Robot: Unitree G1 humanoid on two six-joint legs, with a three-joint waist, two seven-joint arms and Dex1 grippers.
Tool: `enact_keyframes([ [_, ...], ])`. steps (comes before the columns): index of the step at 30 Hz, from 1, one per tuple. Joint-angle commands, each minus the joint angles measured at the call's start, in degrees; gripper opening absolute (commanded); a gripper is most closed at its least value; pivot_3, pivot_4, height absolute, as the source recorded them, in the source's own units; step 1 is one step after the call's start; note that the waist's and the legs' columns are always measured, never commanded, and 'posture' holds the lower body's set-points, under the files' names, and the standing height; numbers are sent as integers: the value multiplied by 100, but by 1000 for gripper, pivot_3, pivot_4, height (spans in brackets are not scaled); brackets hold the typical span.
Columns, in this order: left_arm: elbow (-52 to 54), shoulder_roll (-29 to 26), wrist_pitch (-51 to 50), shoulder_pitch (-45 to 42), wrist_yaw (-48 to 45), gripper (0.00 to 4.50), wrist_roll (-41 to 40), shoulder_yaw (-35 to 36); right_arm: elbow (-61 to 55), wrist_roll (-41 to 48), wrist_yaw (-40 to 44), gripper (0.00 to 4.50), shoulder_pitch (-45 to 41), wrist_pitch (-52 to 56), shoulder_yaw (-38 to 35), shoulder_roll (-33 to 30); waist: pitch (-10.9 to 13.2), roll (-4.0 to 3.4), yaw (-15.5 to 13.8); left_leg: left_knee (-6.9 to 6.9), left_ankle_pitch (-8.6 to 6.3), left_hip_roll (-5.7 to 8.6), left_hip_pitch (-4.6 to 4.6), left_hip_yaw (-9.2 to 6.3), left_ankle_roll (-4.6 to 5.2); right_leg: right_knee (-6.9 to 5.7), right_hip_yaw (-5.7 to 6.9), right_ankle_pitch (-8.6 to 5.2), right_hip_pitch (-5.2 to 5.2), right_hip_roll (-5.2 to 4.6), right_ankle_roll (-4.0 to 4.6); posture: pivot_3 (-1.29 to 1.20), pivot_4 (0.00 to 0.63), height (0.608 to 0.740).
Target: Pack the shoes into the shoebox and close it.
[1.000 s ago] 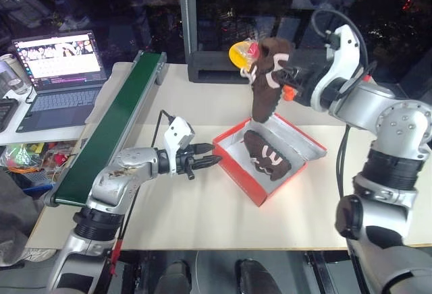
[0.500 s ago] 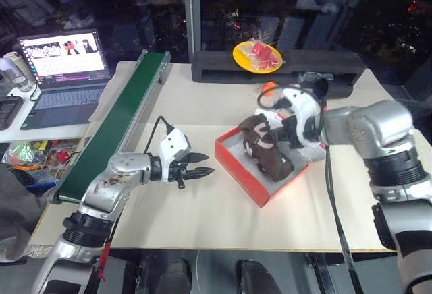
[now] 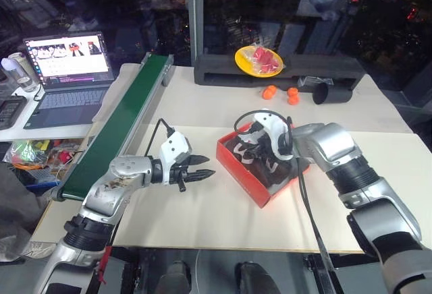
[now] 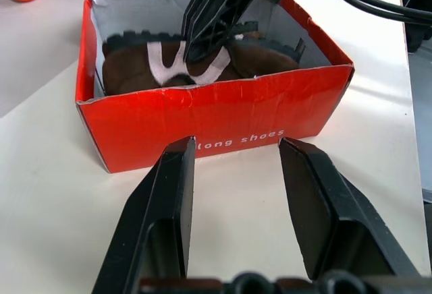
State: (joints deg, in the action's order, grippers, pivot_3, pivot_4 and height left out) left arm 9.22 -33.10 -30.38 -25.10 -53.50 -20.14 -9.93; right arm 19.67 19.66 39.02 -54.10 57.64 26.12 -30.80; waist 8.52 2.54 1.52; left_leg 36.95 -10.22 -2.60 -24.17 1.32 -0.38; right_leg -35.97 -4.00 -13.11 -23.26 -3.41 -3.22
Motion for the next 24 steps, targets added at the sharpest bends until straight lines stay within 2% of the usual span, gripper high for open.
enact_keyframes([
  [1,135,36,144,-86,3,2057,38,40,962,-595,126,335,316,-165,329,134,-9,6,-5,-1,-1,-1,21,1,-1,4,0,-16,19,-1,25,0,150,740],
  [3,134,40,155,-86,-7,2057,42,39,1173,-750,206,335,332,-281,324,244,-13,10,-7,-1,-1,-5,44,5,-2,8,0,-26,26,-3,31,0,150,740],
  [5,105,61,172,-98,-16,2106,58,28,1492,-924,246,1195,359,-461,311,392,-22,17,-18,-1,-1,-10,58,11,-2,7,0,-26,26,-4,31,0,150,740],
  [10,36,152,182,-154,-23,2106,110,-19,2329,-1175,127,2774,303,-959,-65,739,-51,14,-42,-2,-1,-16,80,25,-3,4,-1,-24,38,-5,38,0,150,740],
  [11,32,162,183,-160,-30,2106,120,-23,2408,-1234,45,3200,263,-1060,-139,764,-58,13,-41,-4,-1,-18,92,25,-3,4,1,-25,50,-3,42,0,150,740],
  [14,37,160,174,-159,-43,2106,124,-5,2295,-1293,-199,4144,141,-1084,-438,763,-65,8,-40,-4,-6,-19,103,25,-11,5,0,-31,58,-4,38,0,150,740],
  [15,48,158,166,-159,-38,2106,121,2,1838,-1169,-235,4415,147,-871,-666,700,-63,5,-50,-4,-28,-19,102,25,-47,5,0,-35,56,-5,32,0,150,740],
  [17,65,150,169,-149,-28,2106,119,26,873,-1070,-301,4415,242,-465,-929,532,-58,-2,-86,-4,-30,-18,85,25,-50,5,0,-35,42,-8,33,0,150,740],
  [20,69,114,185,-117,12,2106,147,67,-805,-804,-613,4415,478,498,-1601,333,-35,-40,-84,-3,-6,-13,-19,35,-38,-12,-10,-10,-30,-12,75,0,150,740],
  [21,64,99,186,-111,22,2106,168,64,-1262,-705,-723,4415,536,807,-1879,318,-31,-47,-79,-3,23,-9,-53,37,-1,-19,-18,-4,-66,-9,65,0,150,740],
  [22,59,82,197,-104,19,2106,186,66,-1664,-617,-825,4415,582,1104,-2146,335,-27,-54,-69,-2,30,-9,-90,34,4,-30,-19,10,-104,-6,17,0,150,740],
  [24,42,85,226,-114,36,2106,222,88,-2470,-440,-1042,4415,621,1745,-2854,374,-21,-62,-55,-9,25,-11,-124,25,9,-39,-18,12,-140,6,4,0,150,740],
])
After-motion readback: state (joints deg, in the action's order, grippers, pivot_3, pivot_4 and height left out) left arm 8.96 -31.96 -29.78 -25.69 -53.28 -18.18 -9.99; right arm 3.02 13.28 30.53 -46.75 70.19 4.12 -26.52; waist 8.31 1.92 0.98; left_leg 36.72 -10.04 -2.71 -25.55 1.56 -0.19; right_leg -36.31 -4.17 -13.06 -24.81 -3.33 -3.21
